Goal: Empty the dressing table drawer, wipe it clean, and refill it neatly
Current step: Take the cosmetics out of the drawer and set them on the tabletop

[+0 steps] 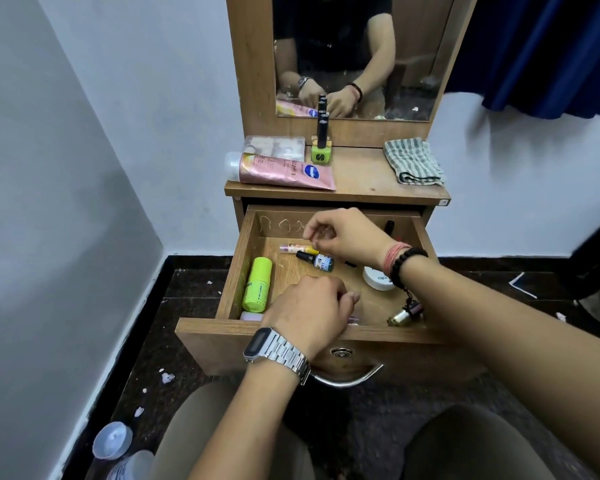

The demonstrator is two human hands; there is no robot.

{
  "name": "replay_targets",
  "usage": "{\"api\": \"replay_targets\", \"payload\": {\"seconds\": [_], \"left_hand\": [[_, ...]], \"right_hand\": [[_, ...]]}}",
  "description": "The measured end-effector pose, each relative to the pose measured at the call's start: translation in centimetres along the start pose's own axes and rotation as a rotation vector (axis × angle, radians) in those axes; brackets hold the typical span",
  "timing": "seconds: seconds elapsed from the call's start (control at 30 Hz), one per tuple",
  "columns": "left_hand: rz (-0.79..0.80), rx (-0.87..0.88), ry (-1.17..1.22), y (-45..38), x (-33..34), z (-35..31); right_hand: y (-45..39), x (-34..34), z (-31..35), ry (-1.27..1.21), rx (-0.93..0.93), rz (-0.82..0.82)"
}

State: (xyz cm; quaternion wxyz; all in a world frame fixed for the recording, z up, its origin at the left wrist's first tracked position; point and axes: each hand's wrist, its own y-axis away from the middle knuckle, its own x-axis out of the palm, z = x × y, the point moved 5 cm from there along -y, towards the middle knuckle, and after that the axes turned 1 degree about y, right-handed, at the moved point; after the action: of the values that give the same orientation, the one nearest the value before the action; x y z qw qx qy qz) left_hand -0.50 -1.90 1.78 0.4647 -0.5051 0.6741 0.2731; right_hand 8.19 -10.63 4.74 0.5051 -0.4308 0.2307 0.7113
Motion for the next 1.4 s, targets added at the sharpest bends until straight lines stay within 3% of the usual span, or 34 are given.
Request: {"api": "replay_targets", "payload": {"seconds": [0.2, 0.63, 0.8, 0.93, 1.03, 1.4], "left_hand": [[-0.007, 0.014, -0.004, 0.0, 0.0, 0.0], [-0.001, 0.027, -0.006, 0.0, -0.1, -0.1], [0.018, 0.008, 0.001, 0.1, -0.3, -0.2], [0.037, 0.000, 0.021, 0.0, -0.4, -0.3], [0.033, 0.016, 0.016, 0.0, -0.4, -0.3], [0.056, 0.001, 0.054, 0.2, 0.0, -0.1]], "right_hand": [[-0.5, 2.4, -3.3, 0.203, 0.142, 0.079], [0.0, 4.1, -3.6, 0.376, 0.107, 0.154], [1.0, 0.1, -2.2, 0.292, 0.000, -0.013], [1.6, -5.2, -0.7, -0.016, -0.066, -0.311], [0.3, -8.9, -1.2, -0.167, -0.007, -0.505], [-7.6, -11.5, -6.8, -0.057, 0.272, -0.630]]}}
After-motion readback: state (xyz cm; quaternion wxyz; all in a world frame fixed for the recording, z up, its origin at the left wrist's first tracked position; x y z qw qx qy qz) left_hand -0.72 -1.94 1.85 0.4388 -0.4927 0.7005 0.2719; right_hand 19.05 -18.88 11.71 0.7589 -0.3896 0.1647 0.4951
